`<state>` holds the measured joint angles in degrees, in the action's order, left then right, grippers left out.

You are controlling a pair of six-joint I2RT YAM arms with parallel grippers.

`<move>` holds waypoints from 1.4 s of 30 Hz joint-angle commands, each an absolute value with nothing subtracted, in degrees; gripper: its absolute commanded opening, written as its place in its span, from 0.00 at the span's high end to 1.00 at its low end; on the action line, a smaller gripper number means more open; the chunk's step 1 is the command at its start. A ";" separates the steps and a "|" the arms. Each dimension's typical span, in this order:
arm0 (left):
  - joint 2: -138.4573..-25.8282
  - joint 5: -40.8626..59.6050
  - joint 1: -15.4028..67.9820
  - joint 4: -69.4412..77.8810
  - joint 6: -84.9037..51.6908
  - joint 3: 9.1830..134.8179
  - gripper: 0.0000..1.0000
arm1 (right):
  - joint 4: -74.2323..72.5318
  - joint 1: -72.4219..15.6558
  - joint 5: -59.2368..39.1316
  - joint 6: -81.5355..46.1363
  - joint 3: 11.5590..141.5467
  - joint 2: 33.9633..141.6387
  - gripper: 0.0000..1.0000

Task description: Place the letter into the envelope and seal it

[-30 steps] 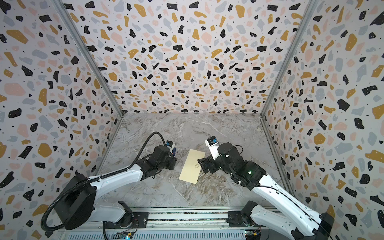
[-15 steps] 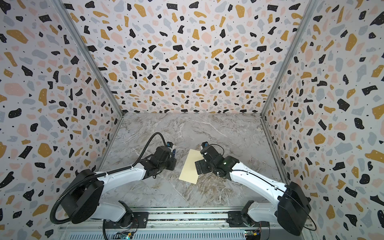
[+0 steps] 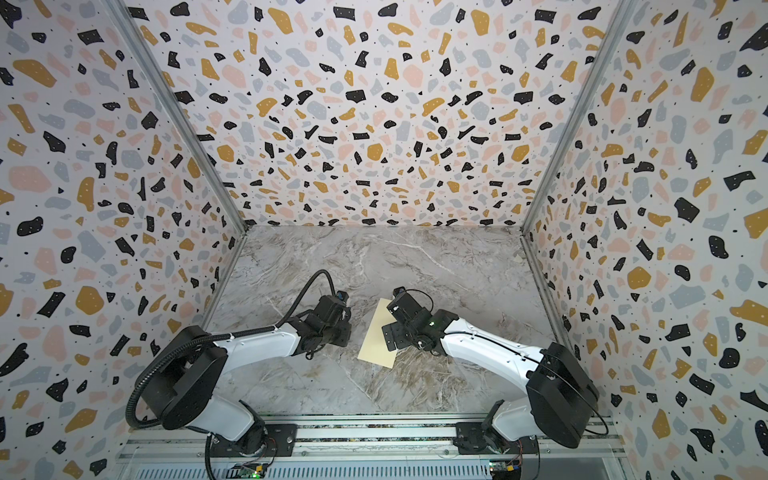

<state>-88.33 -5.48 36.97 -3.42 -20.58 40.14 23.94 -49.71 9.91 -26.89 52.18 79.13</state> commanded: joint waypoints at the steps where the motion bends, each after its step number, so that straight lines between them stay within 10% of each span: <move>1: -89.44 -5.37 36.74 -3.21 -20.03 41.67 0.98 | 23.91 -49.25 10.57 -26.63 51.19 75.98 0.01; 42: -91.15 -3.61 36.65 -1.37 -23.10 40.74 0.60 | 23.38 -44.50 7.91 -23.99 46.59 70.84 0.01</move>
